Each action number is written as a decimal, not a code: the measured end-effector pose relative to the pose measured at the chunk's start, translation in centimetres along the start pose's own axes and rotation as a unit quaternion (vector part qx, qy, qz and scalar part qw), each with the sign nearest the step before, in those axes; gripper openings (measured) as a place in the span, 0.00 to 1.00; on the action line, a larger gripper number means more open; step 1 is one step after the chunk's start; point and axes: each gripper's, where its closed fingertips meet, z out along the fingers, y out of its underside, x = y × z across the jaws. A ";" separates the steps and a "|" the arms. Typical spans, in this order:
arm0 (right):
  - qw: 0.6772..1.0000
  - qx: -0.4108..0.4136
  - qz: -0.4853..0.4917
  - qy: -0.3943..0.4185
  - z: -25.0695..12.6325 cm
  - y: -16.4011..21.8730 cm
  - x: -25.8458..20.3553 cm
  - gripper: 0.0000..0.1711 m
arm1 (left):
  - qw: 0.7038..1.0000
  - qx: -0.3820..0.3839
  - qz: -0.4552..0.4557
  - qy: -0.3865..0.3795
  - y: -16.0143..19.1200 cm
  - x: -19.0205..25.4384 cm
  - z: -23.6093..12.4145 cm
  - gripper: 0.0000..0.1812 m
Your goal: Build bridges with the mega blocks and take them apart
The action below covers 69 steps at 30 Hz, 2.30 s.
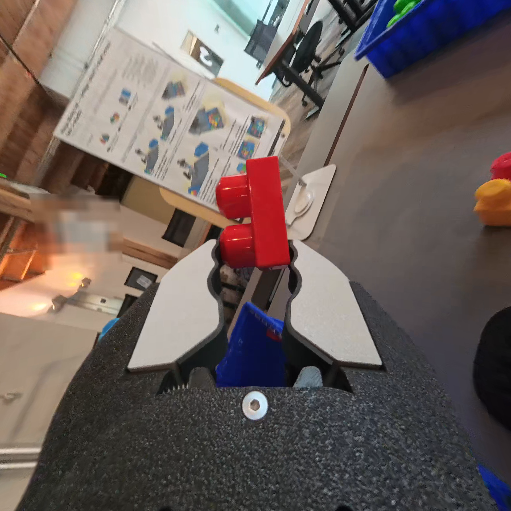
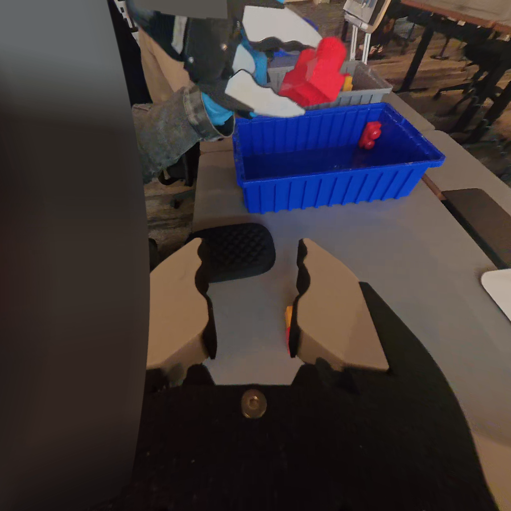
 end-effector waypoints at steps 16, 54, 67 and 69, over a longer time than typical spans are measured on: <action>0.994 -0.016 0.081 -0.066 4.4 -4.5 2.0 0.42 | 0.989 0.063 0.123 0.047 -8.0 6.3 2.2 0.25; 0.976 0.107 -0.180 -0.065 2.2 -2.3 -1.1 0.21 | 0.831 0.210 -0.396 0.329 -11.6 10.9 0.6 0.40; 0.979 0.112 -0.151 -0.080 2.5 -1.9 -1.2 0.21 | 0.831 0.233 -0.388 0.322 -12.0 11.1 0.8 0.28; 0.979 0.111 -0.150 -0.079 2.6 -1.8 -1.1 0.21 | 0.832 0.238 -0.382 0.323 -12.1 11.2 0.7 0.21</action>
